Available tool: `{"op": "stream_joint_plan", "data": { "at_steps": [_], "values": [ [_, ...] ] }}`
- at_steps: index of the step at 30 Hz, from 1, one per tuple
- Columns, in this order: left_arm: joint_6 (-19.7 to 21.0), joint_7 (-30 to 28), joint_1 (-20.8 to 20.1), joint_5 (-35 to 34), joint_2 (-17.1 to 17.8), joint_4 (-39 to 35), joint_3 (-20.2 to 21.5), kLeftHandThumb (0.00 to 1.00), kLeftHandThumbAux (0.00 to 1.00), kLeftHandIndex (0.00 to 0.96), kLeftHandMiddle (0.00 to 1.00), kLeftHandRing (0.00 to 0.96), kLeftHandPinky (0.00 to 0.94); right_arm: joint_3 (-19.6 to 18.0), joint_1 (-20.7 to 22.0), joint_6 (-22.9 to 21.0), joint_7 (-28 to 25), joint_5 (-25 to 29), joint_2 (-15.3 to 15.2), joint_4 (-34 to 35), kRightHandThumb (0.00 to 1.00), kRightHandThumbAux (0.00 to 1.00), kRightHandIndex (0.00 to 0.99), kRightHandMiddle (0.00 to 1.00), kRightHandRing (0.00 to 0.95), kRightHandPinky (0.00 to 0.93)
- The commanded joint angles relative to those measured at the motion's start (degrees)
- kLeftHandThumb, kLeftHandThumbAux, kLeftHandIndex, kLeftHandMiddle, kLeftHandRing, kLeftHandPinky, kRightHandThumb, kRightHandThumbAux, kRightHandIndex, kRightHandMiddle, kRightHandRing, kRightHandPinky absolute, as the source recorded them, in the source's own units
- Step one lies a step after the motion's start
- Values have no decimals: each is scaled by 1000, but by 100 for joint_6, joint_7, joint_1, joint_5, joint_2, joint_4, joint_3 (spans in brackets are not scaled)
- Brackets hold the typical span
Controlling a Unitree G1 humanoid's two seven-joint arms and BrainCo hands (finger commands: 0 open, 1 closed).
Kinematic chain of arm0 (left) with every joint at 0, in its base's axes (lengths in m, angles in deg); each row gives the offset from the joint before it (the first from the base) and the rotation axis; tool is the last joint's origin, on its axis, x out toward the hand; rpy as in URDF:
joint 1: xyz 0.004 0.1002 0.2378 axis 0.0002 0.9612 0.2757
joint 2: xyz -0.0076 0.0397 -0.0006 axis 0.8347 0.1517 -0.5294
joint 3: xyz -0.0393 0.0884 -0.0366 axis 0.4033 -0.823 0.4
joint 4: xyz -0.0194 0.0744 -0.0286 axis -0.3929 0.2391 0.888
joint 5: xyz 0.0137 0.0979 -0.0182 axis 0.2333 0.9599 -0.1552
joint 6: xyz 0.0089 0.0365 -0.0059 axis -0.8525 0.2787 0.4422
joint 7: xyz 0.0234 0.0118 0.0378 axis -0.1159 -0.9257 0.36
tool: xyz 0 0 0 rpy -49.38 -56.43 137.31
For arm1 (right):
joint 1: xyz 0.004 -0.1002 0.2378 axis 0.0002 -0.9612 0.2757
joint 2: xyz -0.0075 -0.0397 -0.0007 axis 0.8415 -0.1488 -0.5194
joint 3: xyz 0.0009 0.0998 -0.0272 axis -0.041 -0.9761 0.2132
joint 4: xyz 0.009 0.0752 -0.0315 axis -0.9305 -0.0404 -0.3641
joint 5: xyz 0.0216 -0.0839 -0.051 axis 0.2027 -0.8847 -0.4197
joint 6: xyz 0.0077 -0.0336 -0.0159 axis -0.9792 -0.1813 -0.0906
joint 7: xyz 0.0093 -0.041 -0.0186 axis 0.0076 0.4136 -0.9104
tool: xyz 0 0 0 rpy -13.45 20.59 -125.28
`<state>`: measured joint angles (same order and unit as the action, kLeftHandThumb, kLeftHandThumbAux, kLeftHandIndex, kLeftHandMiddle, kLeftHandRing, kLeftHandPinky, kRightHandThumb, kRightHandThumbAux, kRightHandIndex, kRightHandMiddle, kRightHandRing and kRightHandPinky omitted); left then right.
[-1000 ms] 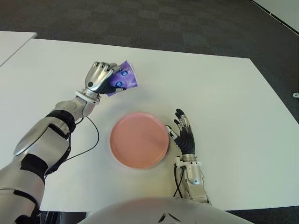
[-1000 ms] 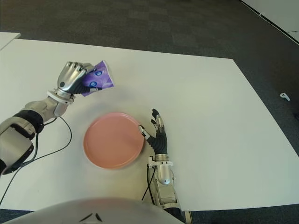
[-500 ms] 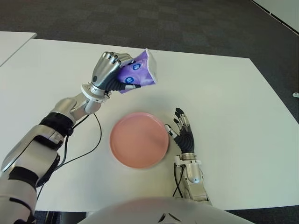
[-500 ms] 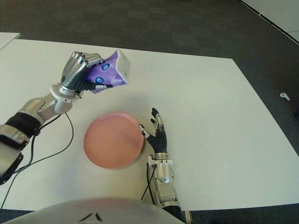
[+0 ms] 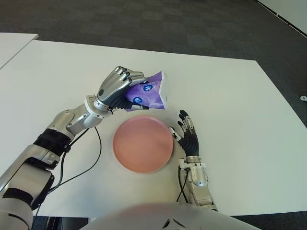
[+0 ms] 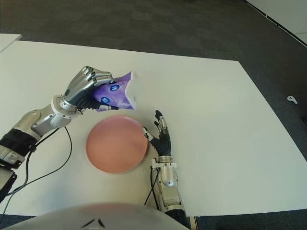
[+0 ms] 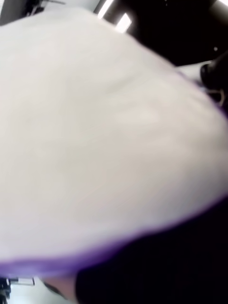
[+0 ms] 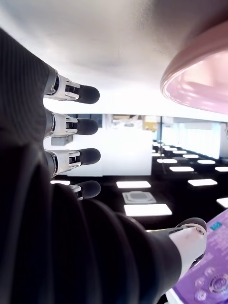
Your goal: Put the tissue paper into the plate.
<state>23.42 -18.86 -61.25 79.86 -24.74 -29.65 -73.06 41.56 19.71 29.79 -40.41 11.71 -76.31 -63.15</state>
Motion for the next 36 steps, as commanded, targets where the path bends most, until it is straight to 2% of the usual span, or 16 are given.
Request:
{"op": "stream_joint_plan", "data": {
  "at_steps": [1,5,11,13,19,22,24,31,36],
  "values": [
    [-355,-725,359,-285,103,-357,-22,753,696,443,845,846,831,-77,-358,-368,-54,62,-67,-915,10,685,0,0,0,0],
    [-421,-1285,843,-404,192,-791,-88,752,696,443,843,844,836,-90,-357,-320,-9,52,-43,-940,10,688,0,0,0,0],
    [-411,-1753,1209,-426,81,-970,-18,752,696,442,843,844,840,-72,-361,-269,74,-6,-21,-996,12,696,0,0,0,0],
    [-298,-1979,1338,-473,81,-1041,2,752,696,442,843,844,838,-73,-379,-254,71,10,-26,-961,12,699,0,0,0,0],
    [459,-3072,1764,-889,245,-1491,89,751,697,442,843,846,849,-66,-405,-159,50,58,-38,-953,7,707,0,0,0,0],
    [1427,-4415,1917,-1699,796,-2339,242,750,697,442,842,846,850,-59,-407,-156,41,80,-35,-963,4,707,0,0,0,0],
    [1791,-4883,1954,-1855,938,-2627,310,750,697,442,842,846,852,-57,-407,-158,31,94,-37,-966,3,708,0,0,0,0],
    [2115,-5453,1817,-1149,803,-2721,129,749,698,442,844,849,847,-30,-397,-72,-60,147,-53,-1038,0,714,0,0,0,0],
    [2014,-5356,1834,-758,576,-2557,-16,749,698,442,846,851,848,-26,-386,-20,-92,161,-71,-1080,0,718,0,0,0,0]
  ]
}}
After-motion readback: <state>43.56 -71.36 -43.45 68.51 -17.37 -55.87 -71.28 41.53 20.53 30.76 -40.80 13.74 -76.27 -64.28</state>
